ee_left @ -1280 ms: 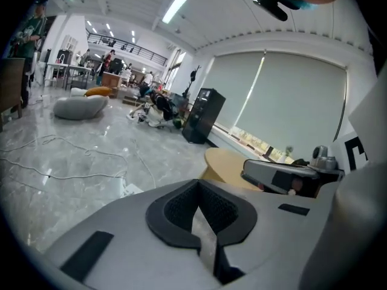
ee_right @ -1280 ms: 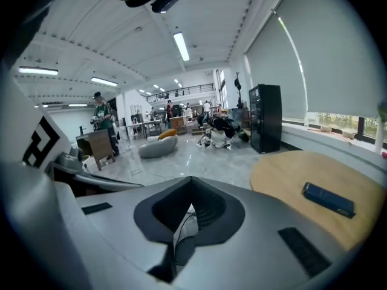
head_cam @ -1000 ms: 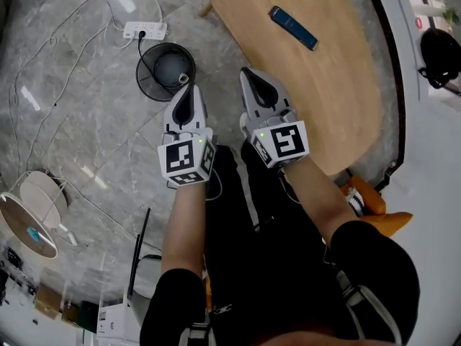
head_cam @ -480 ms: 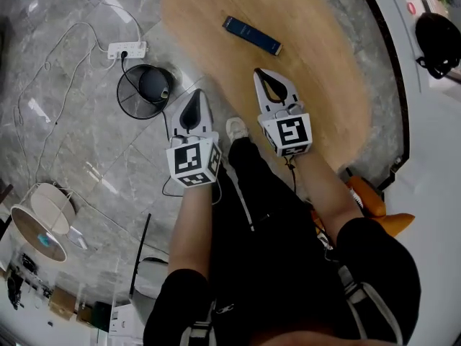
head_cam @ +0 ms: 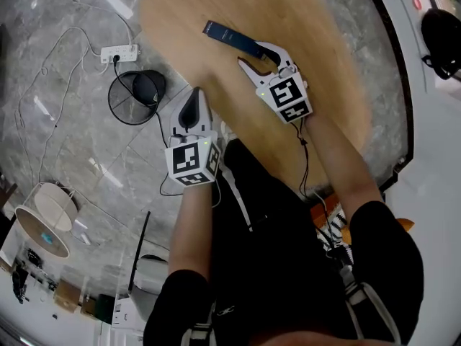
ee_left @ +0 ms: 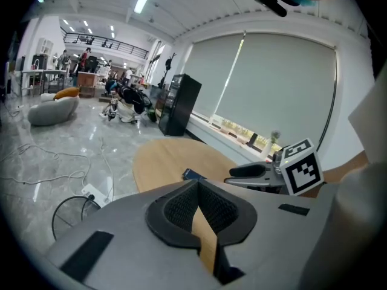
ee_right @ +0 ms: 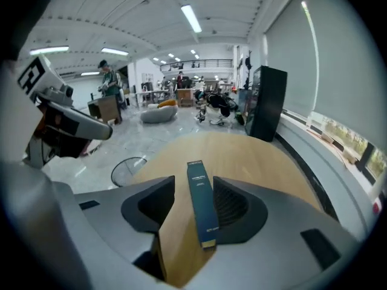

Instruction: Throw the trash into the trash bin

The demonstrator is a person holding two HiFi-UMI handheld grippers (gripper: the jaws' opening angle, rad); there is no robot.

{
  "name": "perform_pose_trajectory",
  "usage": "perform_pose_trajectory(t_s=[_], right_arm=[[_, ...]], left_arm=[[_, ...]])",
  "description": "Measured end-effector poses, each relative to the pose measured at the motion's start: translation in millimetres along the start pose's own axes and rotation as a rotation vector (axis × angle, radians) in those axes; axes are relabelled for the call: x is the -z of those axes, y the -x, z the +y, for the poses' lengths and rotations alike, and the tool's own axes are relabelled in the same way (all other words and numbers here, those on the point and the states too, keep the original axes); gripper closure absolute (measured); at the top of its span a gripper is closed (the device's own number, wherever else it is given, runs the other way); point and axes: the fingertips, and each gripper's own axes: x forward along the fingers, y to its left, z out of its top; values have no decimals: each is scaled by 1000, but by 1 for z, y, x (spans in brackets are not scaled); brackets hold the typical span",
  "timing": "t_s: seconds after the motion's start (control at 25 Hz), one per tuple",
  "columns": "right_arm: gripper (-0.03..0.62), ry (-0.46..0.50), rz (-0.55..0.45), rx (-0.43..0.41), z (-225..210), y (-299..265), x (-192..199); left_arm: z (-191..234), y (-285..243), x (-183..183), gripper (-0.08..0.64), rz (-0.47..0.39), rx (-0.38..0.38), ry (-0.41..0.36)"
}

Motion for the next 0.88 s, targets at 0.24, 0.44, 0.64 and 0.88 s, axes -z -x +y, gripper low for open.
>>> perform_pose_trajectory(t_s=[0.24,0.44,0.64,0.88], right_arm=[[388,49,190,-114,-15,-39,30],[371,55,319,-139,-16,-66,49],[383,68,340,-129,-10,-72,54],[388,-50,173,-78,1,-41,10]], left_arm=[[-4,-2,7,551,6,-14,18],[3,-7,13,551,16,-26,20],[10,-8,17,551,22,-36,29],[12,-2,13,551,13,-38,33]])
